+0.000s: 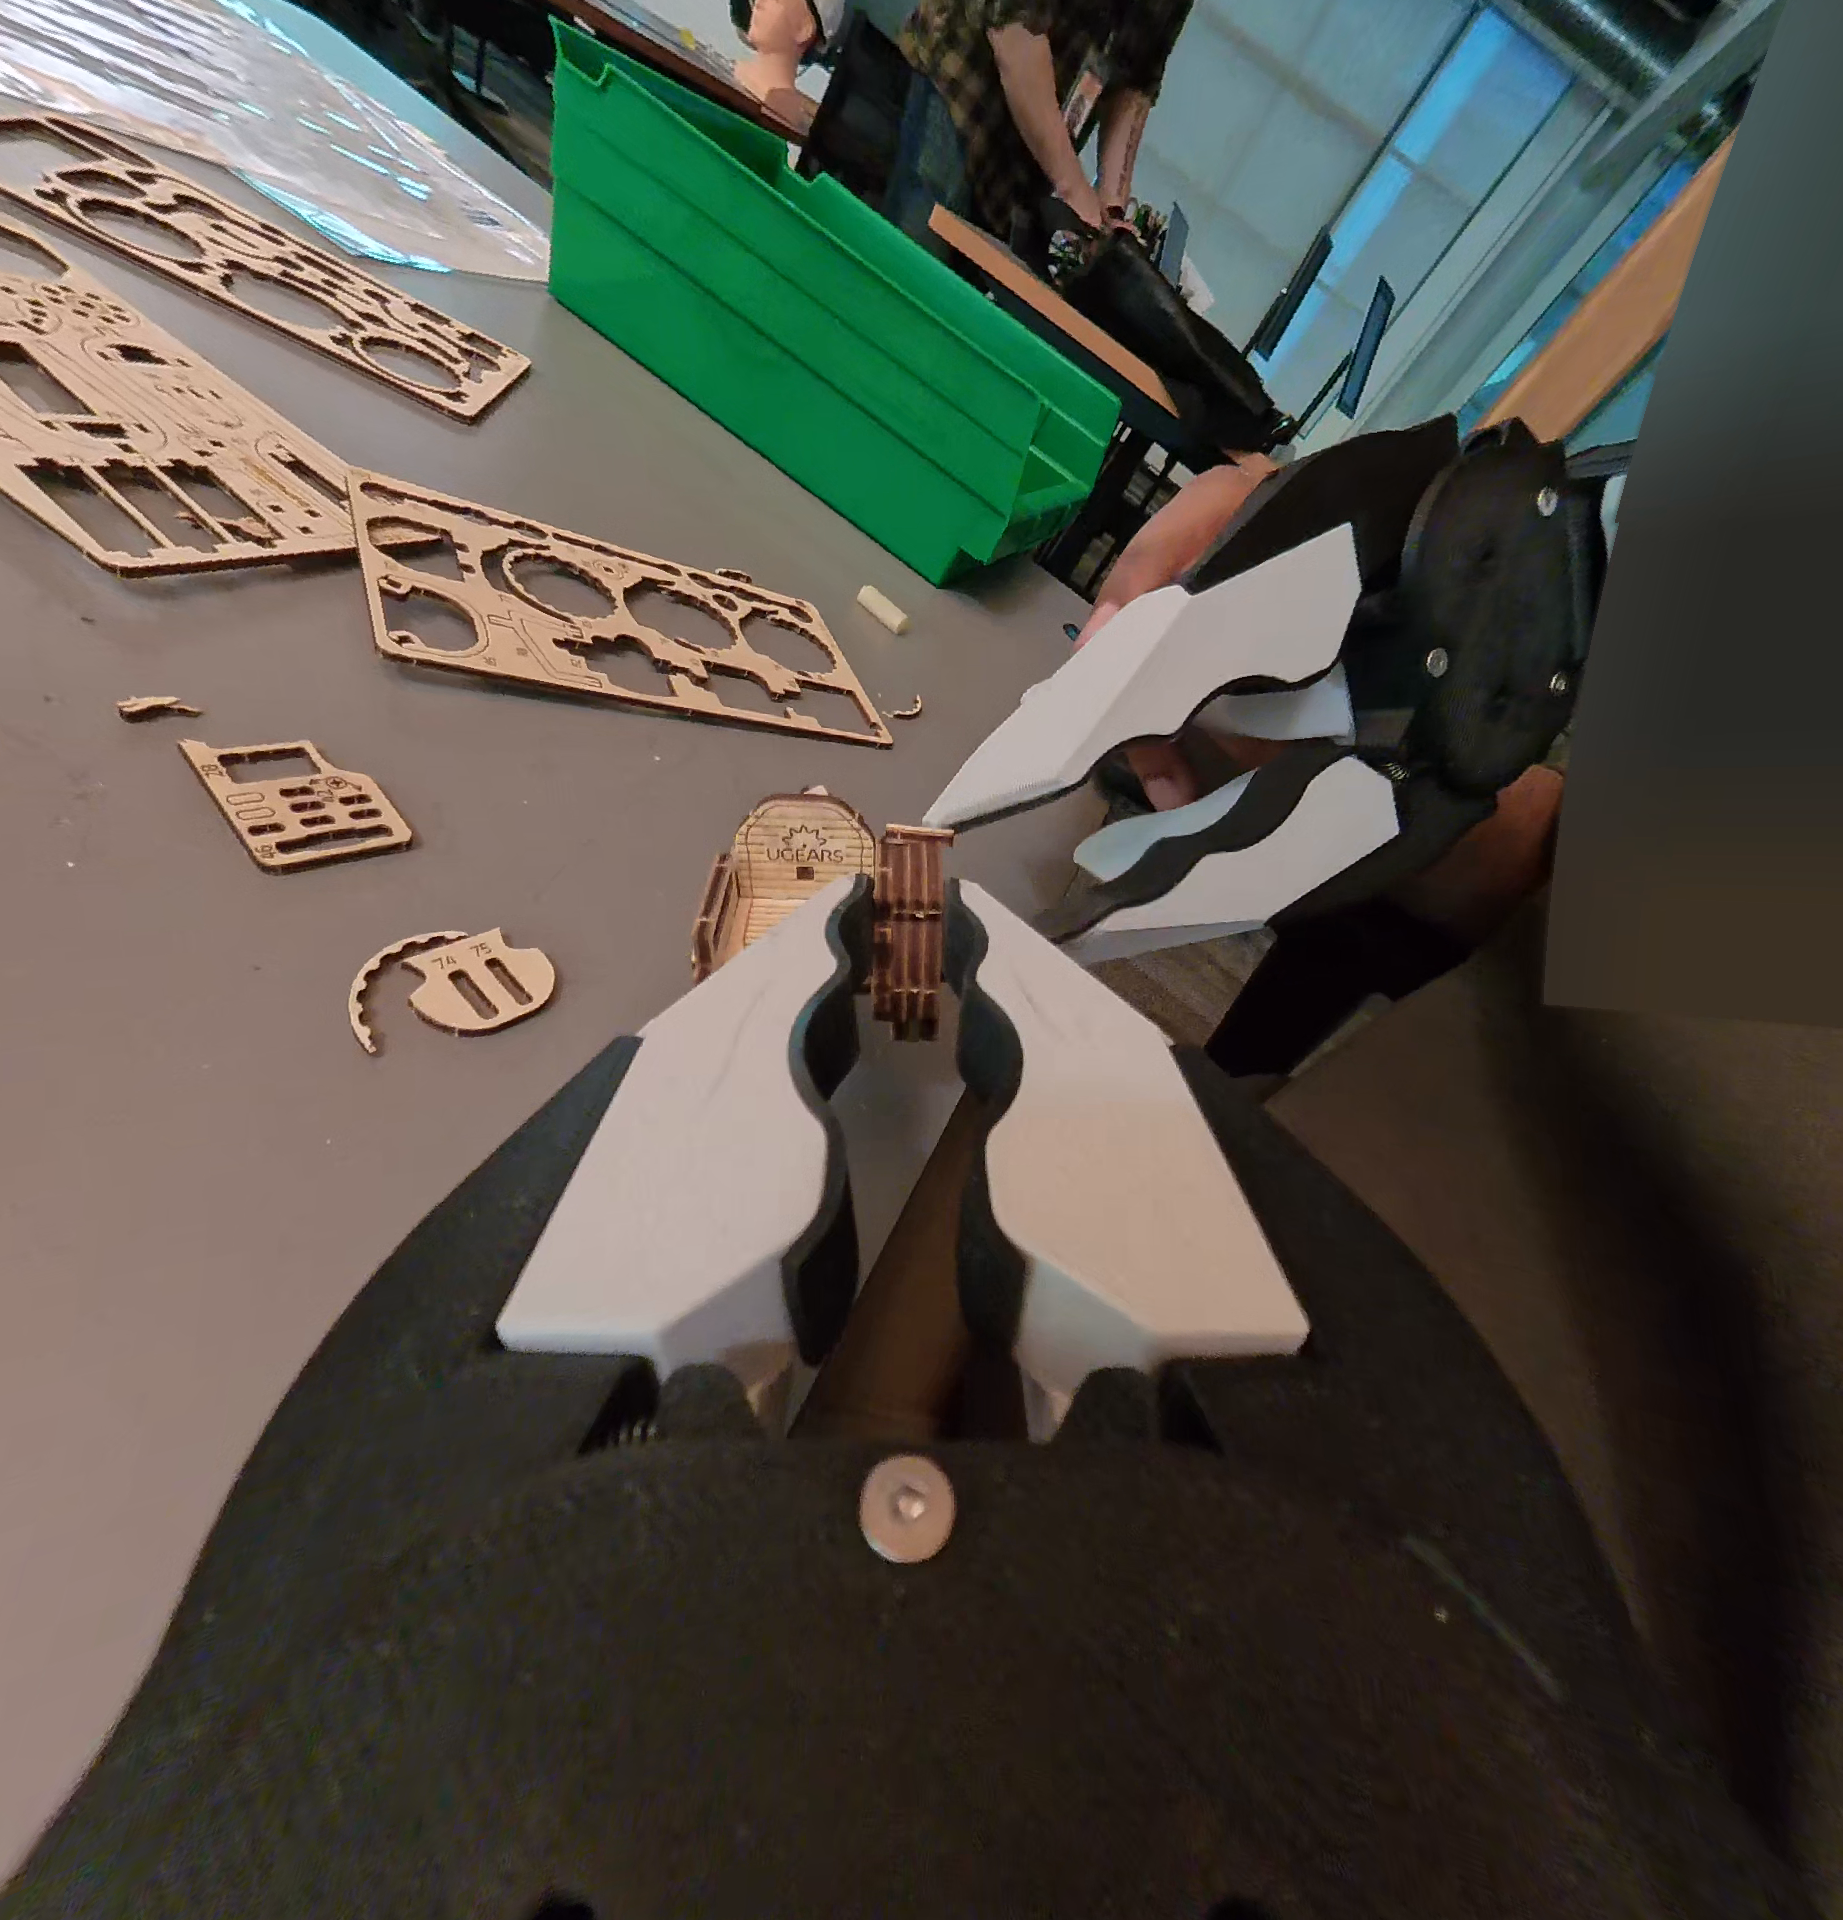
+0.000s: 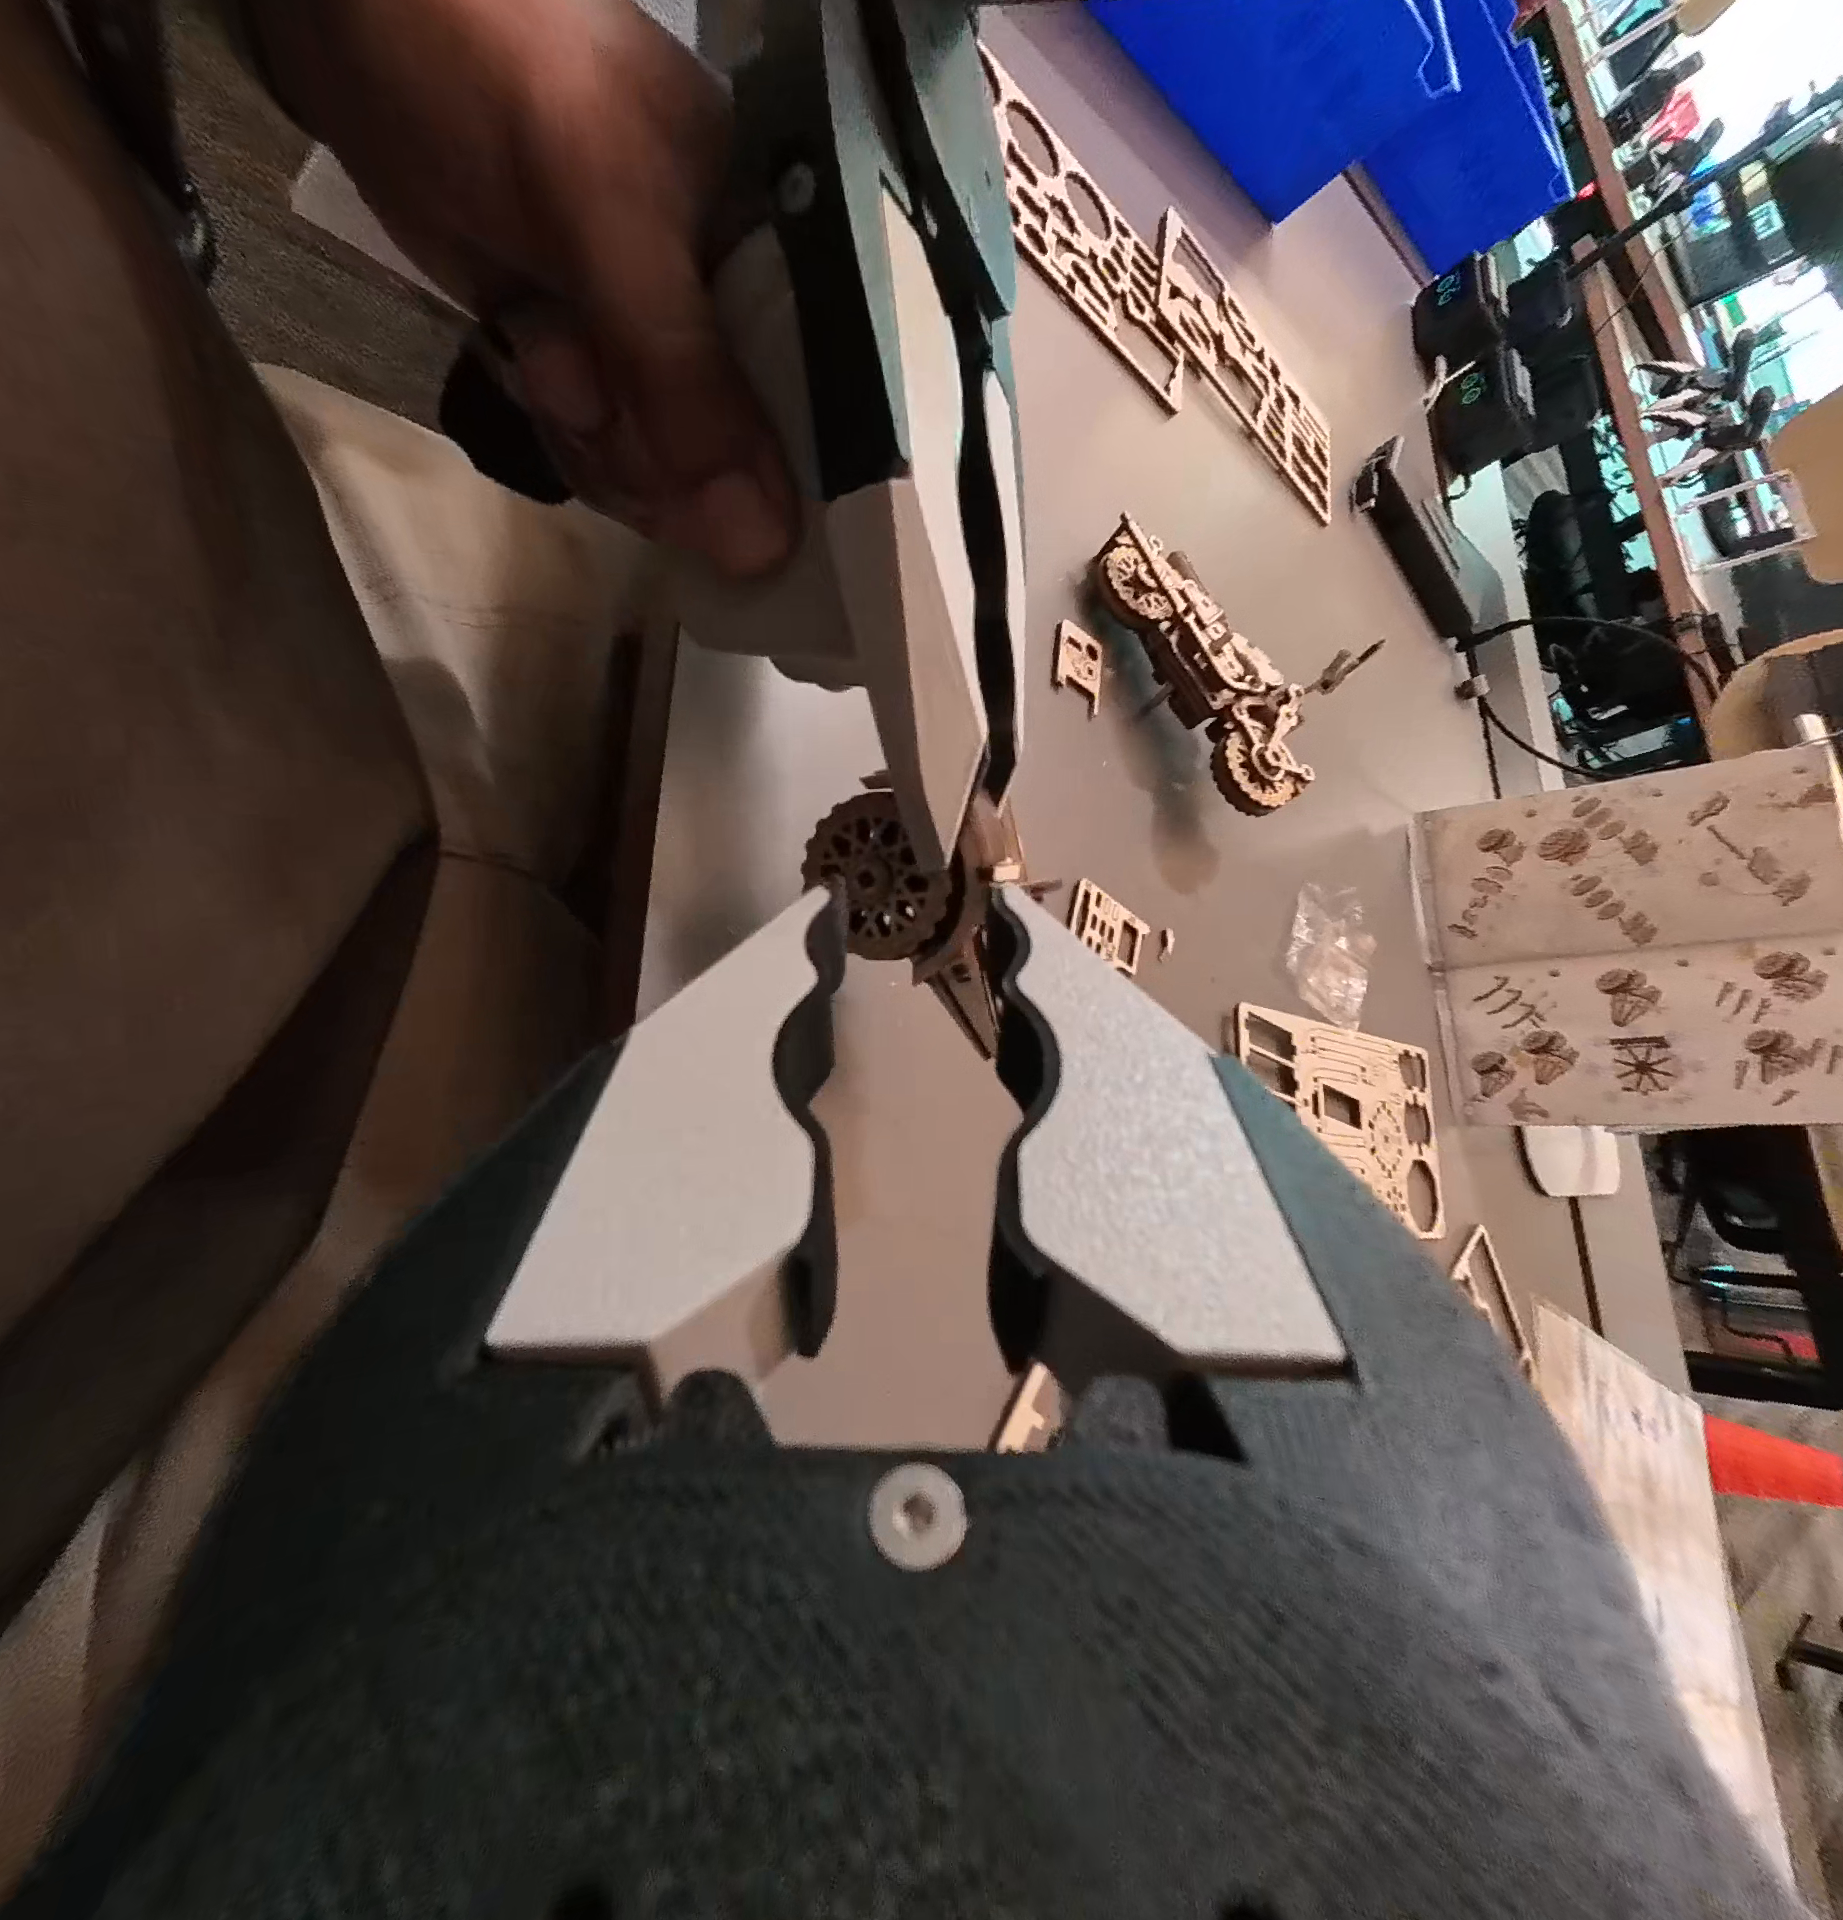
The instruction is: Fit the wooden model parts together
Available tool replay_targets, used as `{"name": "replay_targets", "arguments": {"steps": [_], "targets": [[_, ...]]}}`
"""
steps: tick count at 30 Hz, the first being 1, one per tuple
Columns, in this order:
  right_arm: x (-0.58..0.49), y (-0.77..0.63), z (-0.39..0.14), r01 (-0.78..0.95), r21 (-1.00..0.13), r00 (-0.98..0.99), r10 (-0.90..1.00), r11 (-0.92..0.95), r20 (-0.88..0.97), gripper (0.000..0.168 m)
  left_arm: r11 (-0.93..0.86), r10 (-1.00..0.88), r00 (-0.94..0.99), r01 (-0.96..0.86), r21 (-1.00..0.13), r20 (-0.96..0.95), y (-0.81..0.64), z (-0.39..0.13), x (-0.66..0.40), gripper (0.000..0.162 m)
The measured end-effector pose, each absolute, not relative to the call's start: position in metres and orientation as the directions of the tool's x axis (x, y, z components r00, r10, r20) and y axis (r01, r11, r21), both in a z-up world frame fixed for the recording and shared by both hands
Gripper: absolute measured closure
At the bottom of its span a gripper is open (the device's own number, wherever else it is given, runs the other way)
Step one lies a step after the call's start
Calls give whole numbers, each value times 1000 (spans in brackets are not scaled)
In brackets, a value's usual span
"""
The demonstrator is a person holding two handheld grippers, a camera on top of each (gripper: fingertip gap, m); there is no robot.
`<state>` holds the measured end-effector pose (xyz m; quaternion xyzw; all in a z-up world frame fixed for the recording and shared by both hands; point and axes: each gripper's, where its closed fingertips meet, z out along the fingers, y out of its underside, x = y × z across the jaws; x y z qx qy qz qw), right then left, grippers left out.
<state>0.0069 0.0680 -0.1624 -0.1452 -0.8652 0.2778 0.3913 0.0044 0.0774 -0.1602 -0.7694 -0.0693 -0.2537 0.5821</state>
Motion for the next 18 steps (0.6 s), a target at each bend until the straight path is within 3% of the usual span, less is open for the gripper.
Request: {"name": "replay_targets", "arguments": {"steps": [9,13,18], "targets": [[7,68,-163,27,-585,-655,456,811,603,140,-322,-199,861,395,-861,469,78,-161,7,153],[5,75,-165,28,-528,-632,424,849,648,142,-337,-190,862,392,-856,470,79,-164,8,153],[9,68,-164,15,-560,-656,430,828,620,142,-330,-191,853,410,-850,486,79,-163,8,153]]}}
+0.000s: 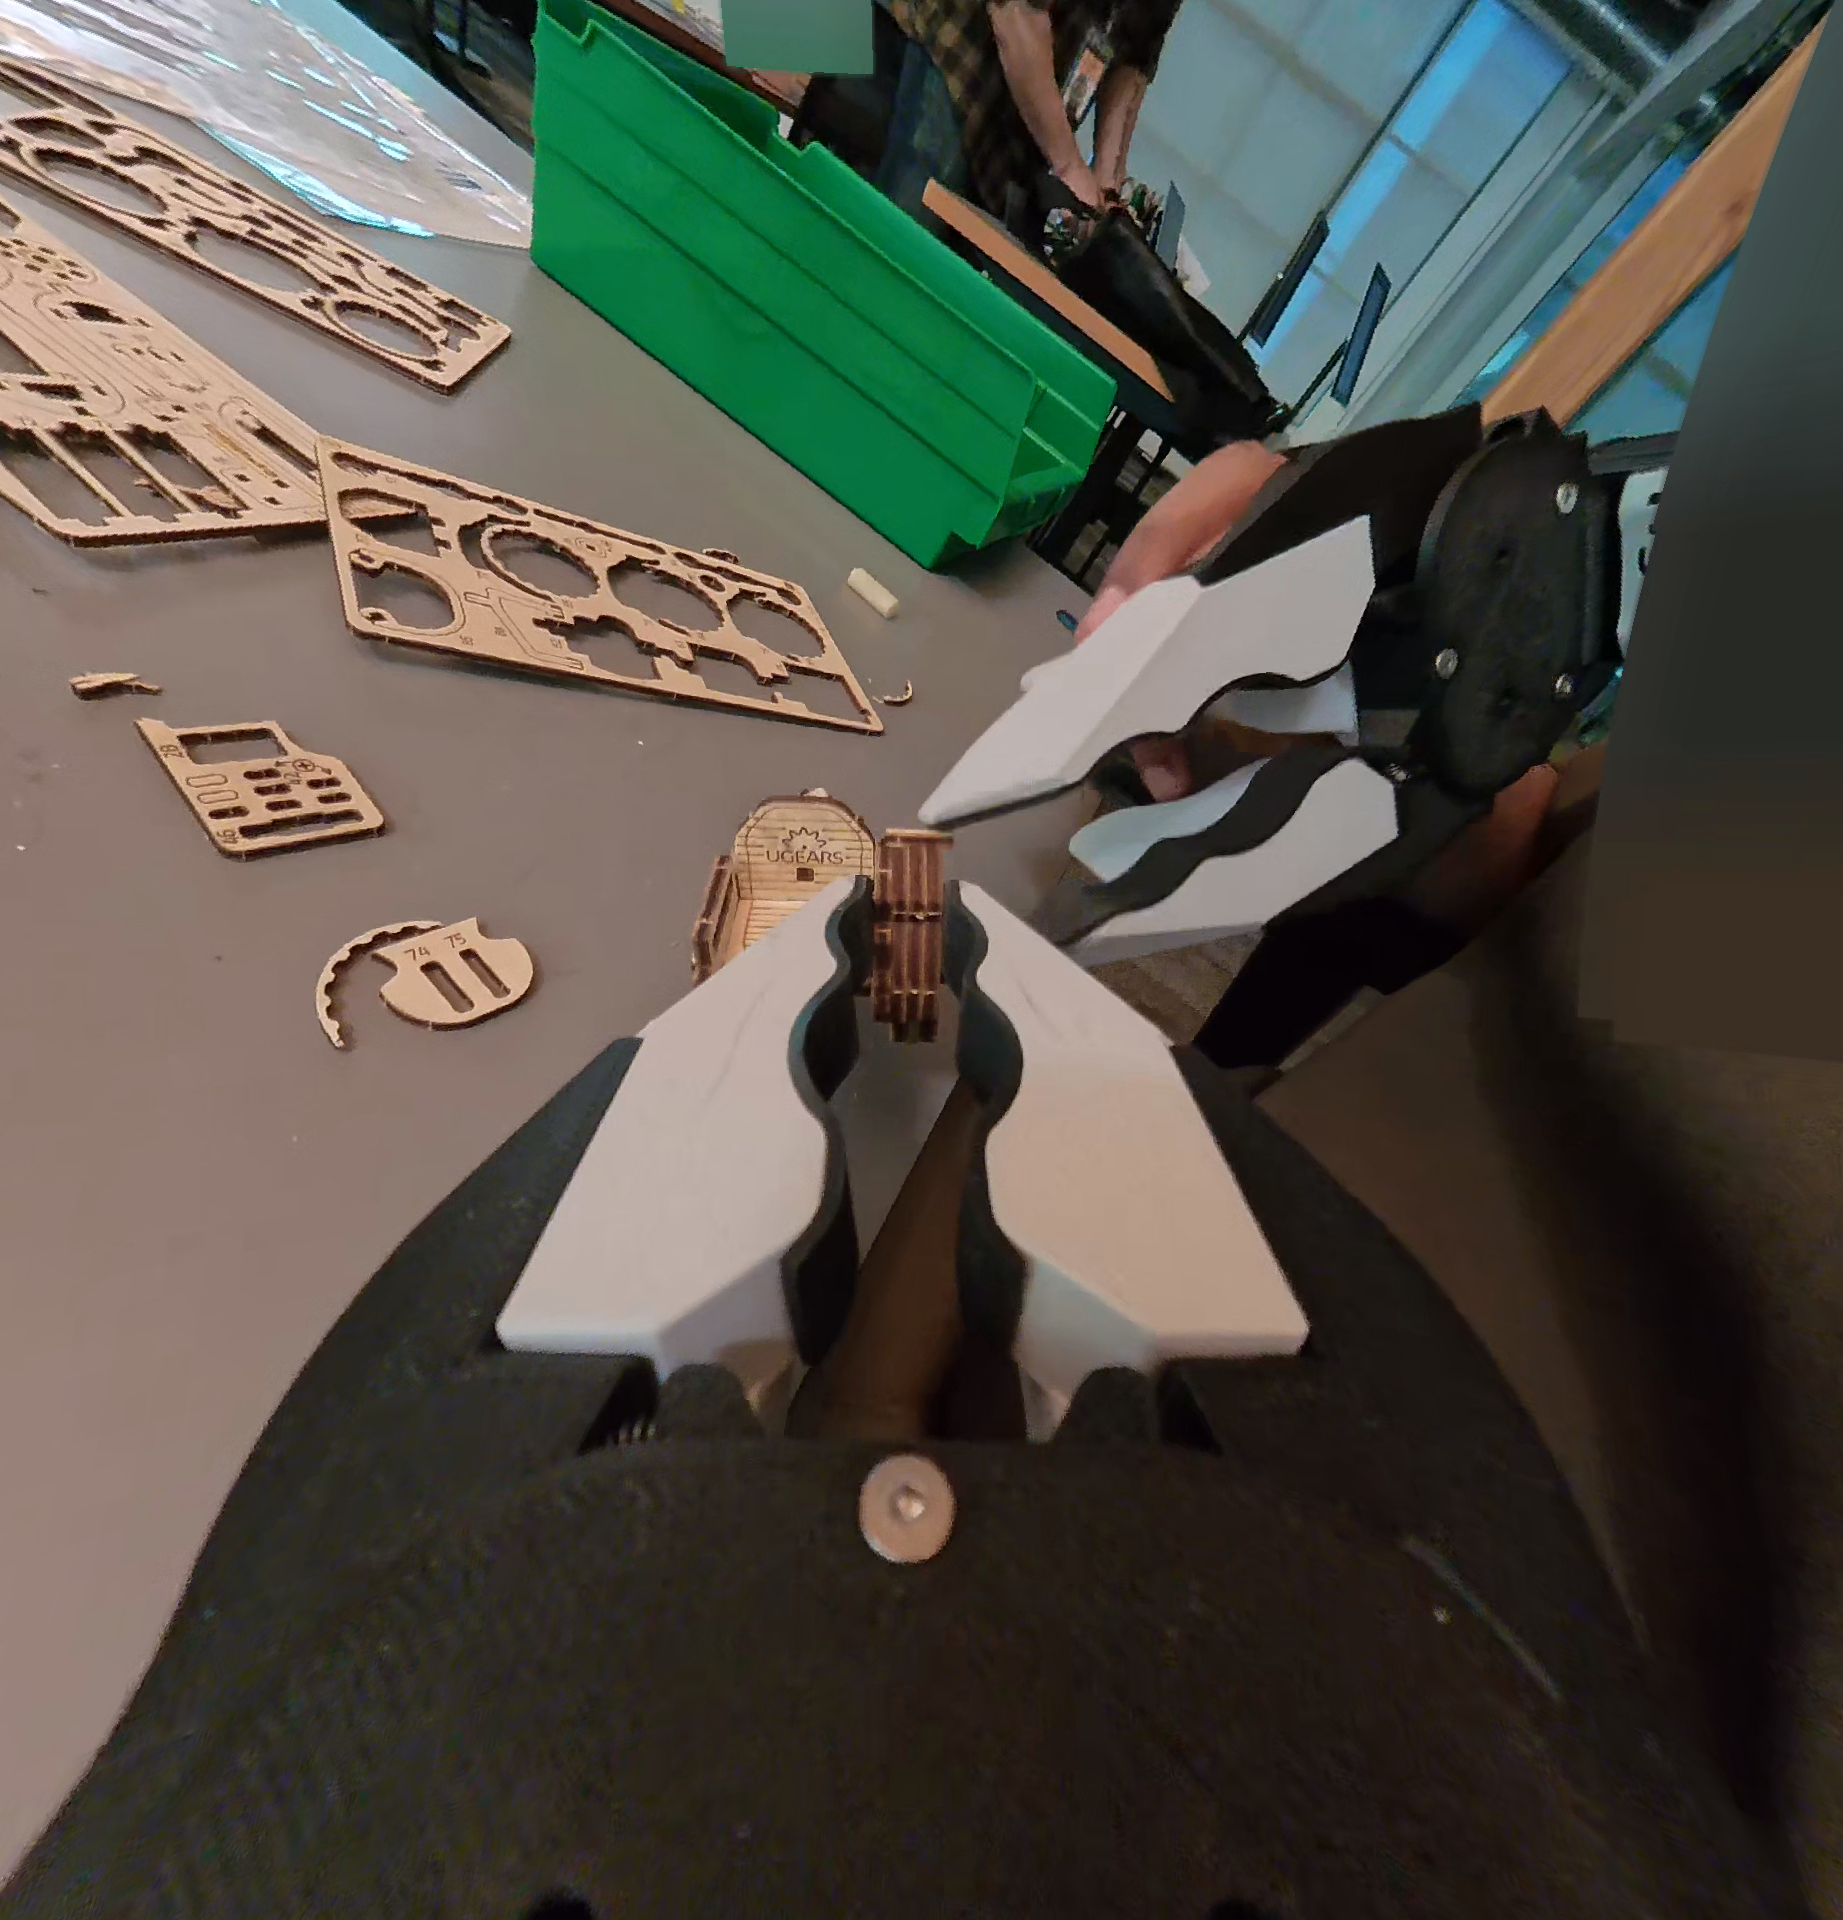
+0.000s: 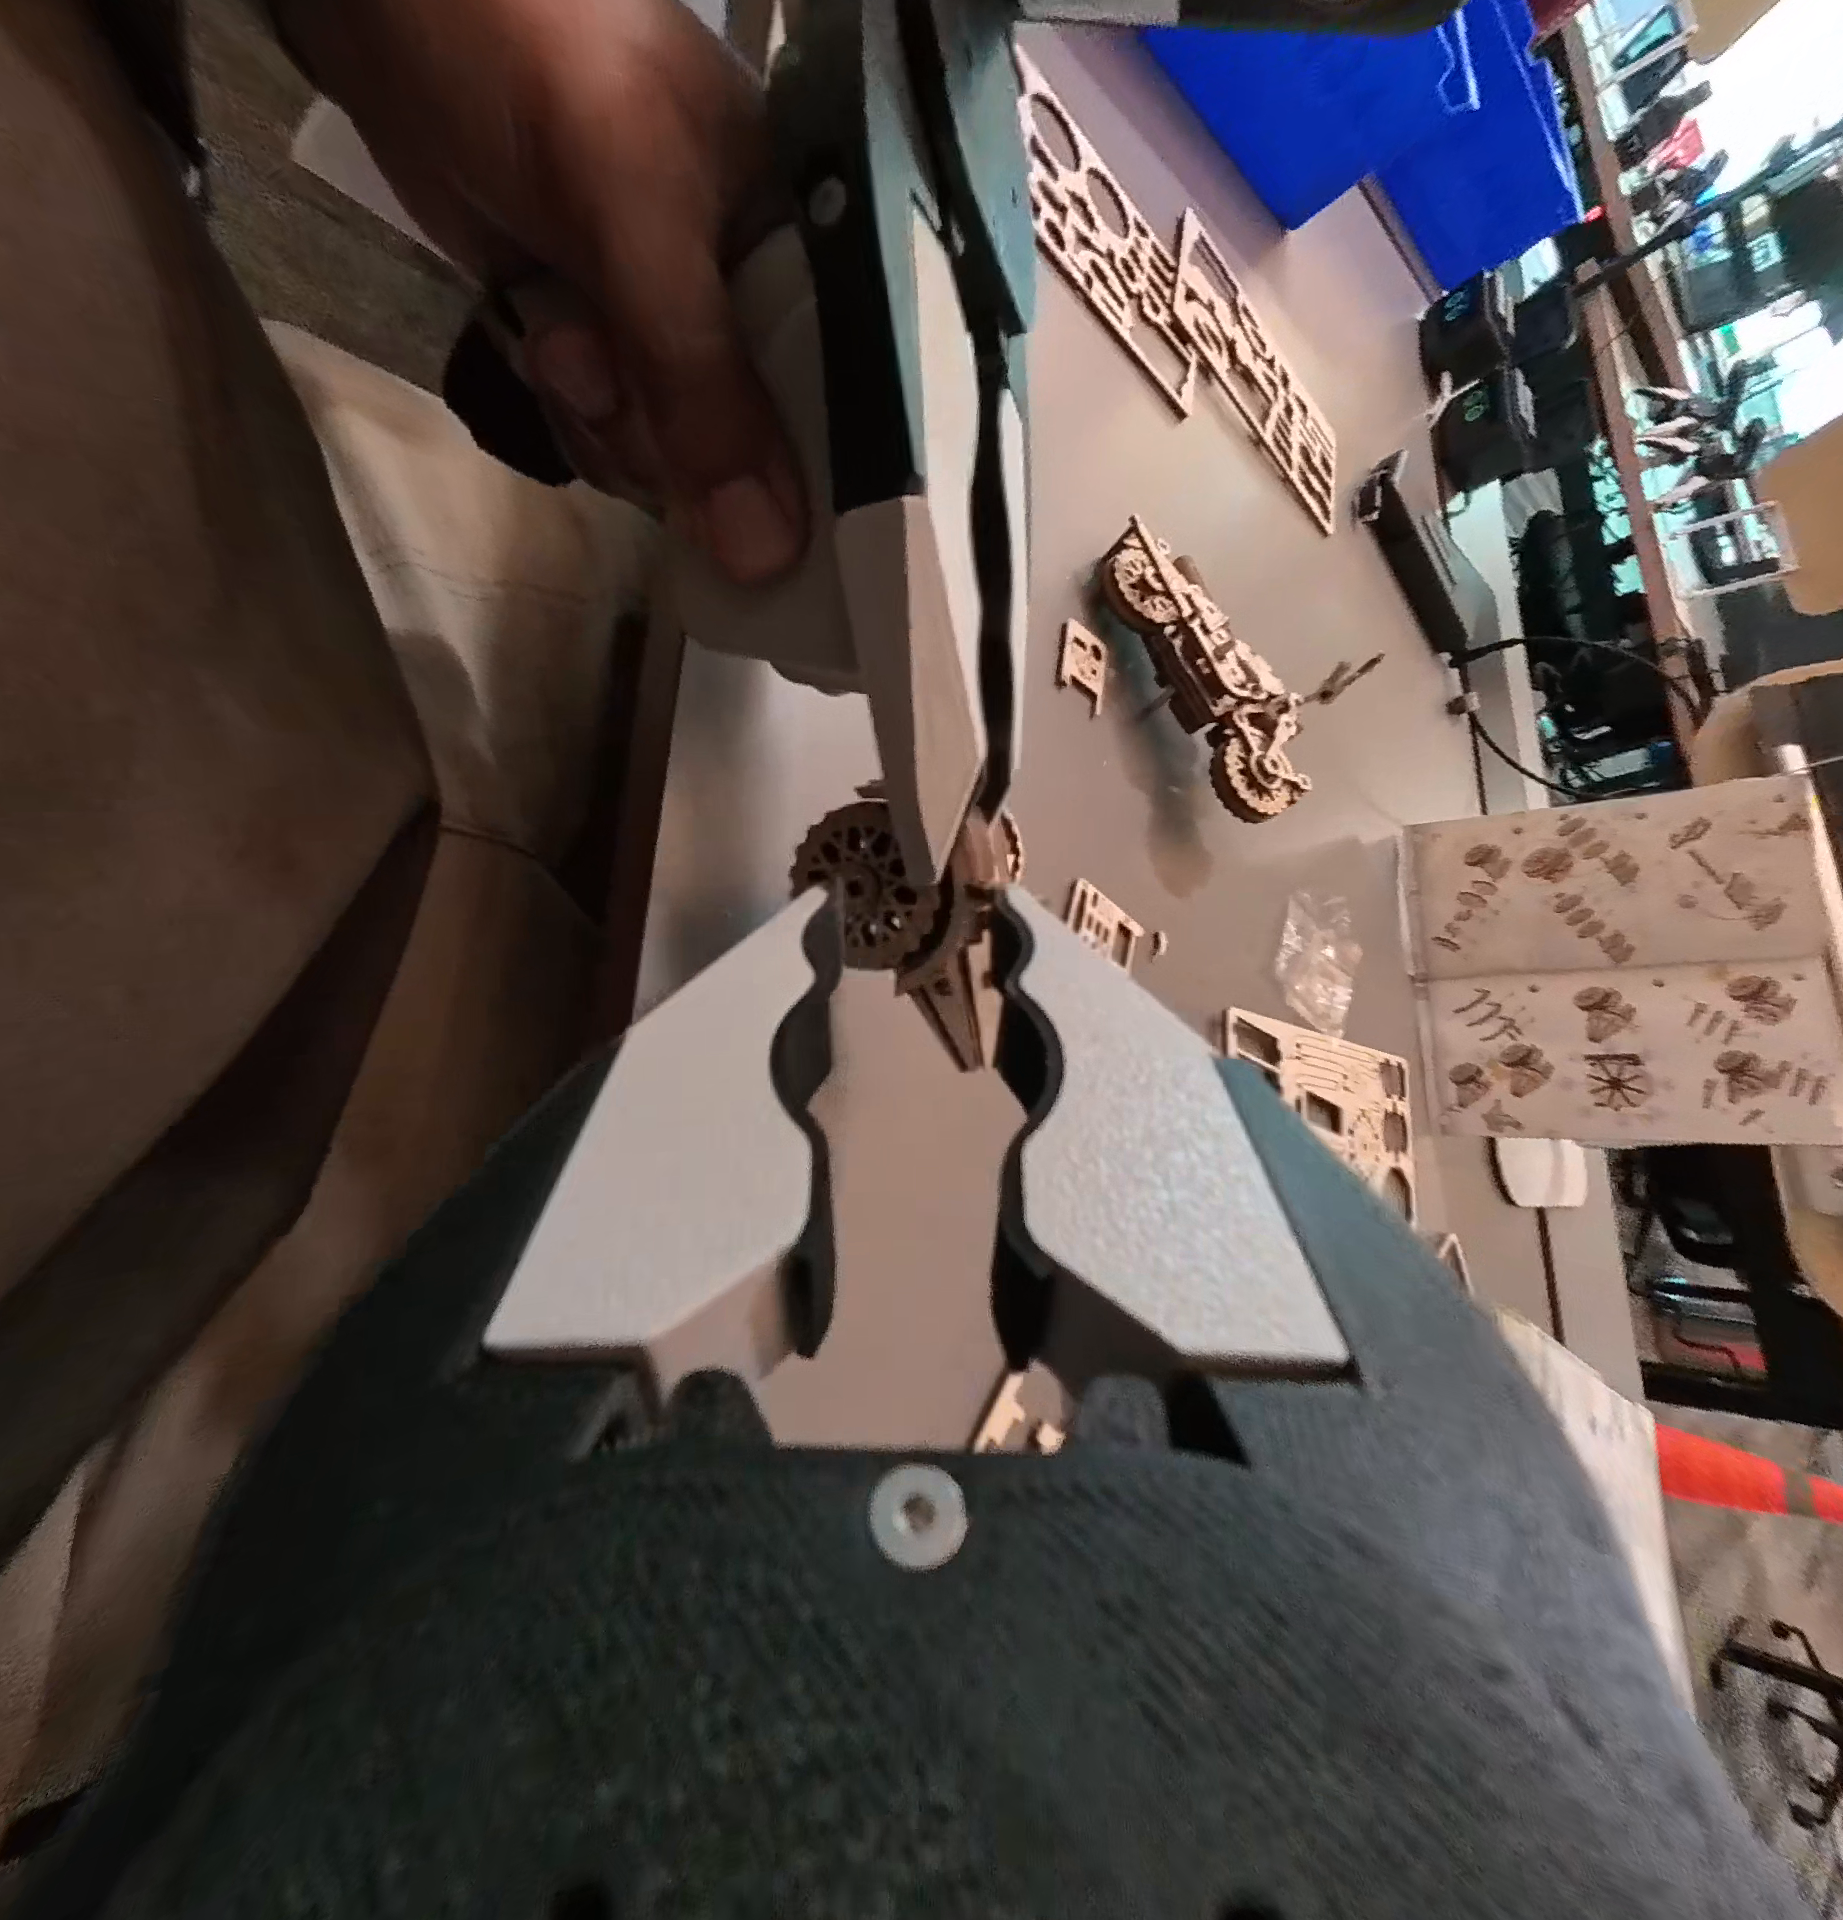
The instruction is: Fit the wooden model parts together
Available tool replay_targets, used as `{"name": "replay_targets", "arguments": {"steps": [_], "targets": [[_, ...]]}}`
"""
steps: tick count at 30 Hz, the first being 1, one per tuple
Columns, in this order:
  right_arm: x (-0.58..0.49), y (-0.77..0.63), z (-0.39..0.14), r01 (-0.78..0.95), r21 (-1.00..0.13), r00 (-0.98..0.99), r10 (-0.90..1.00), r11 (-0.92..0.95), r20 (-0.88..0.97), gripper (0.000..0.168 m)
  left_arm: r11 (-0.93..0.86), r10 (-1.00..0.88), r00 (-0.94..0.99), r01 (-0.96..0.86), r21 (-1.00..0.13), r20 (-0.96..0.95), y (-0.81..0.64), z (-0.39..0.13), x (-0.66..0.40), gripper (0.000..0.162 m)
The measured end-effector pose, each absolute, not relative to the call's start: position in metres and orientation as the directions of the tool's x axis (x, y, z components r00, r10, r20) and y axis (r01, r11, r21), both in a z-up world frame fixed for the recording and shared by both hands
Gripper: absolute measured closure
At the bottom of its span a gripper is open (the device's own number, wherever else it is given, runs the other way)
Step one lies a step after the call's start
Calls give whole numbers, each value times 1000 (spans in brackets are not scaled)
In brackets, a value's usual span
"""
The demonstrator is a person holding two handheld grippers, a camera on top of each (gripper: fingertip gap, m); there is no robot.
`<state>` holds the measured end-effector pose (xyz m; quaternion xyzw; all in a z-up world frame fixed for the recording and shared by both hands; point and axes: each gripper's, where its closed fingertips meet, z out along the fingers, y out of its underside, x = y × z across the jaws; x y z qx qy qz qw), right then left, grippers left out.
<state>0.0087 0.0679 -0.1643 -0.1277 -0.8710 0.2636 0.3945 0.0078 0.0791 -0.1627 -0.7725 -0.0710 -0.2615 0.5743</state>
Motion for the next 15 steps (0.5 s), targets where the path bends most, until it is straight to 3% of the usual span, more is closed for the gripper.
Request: {"name": "replay_targets", "arguments": {"steps": [3,8,9,11,15], "targets": [[8,73,-166,15,-514,-642,402,857,652,145,-344,-184,856,405,-847,483,79,-166,8,153],[10,65,-160,5,-595,-661,449,804,601,142,-326,-204,846,416,-849,493,79,-160,9,153],[10,65,-165,9,-570,-664,431,821,611,135,-336,-190,846,422,-842,499,79,-163,8,153],[7,70,-171,12,-500,-649,387,866,655,142,-366,-183,849,409,-836,496,79,-169,9,152],[6,73,-155,19,-598,-630,474,801,615,138,-360,-176,838,434,-826,517,79,-168,8,152]]}}
